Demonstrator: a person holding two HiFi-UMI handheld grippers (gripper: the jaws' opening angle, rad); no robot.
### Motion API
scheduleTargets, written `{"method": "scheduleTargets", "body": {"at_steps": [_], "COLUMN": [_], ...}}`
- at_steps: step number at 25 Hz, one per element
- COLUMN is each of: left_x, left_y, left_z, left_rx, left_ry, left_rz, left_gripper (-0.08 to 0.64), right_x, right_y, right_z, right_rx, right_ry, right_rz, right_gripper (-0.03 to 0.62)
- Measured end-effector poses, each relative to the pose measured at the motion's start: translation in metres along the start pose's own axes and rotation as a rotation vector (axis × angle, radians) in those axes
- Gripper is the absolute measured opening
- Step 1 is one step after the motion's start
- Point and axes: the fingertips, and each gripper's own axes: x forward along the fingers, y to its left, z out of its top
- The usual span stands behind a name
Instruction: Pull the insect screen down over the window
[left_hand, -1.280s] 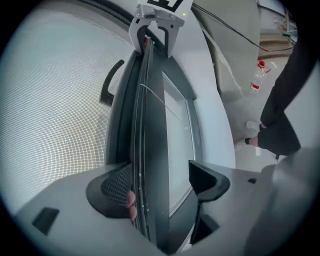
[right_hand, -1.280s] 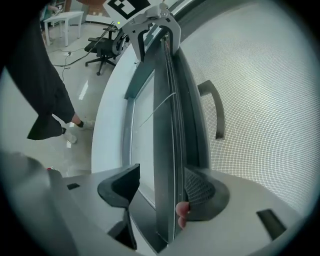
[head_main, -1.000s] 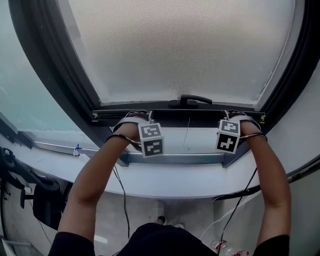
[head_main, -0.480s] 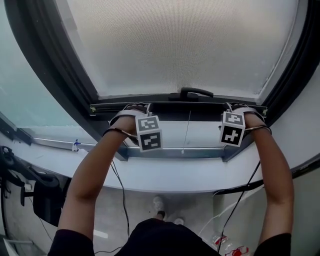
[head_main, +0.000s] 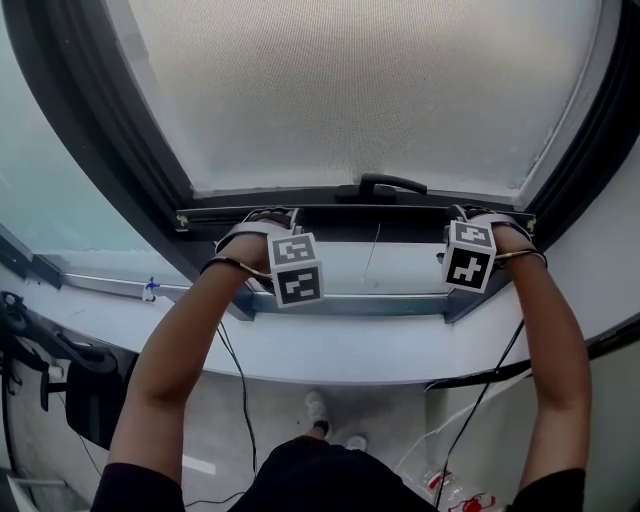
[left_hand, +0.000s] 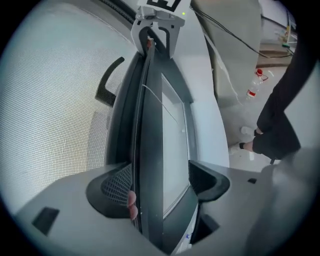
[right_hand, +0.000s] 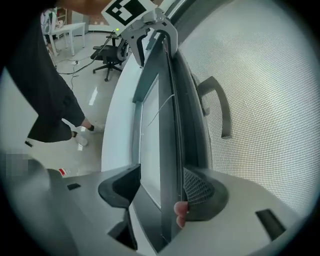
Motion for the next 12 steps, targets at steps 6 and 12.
{"method": "scheduleTargets", "body": {"at_steps": [6, 12], "left_x": [0.004, 0.006], "left_y": [0.005, 0.011], "left_z": [0.001, -0.005], "left_rx": [-0.002, 0.083], "left_ry": [-0.007, 0.02], "left_rz": [0.038, 0.168], "left_gripper": [0.357, 0.348], "right_x": [0.004, 0.007], "right_y": [-0.003, -0.008], "right_z": [-0.001, -0.001], "right_rx": [-0.007, -0.009], "right_ry": [0.024, 0.017], "right_rz": [-0.04, -0.188], "right_gripper": [0.267, 0.267]}}
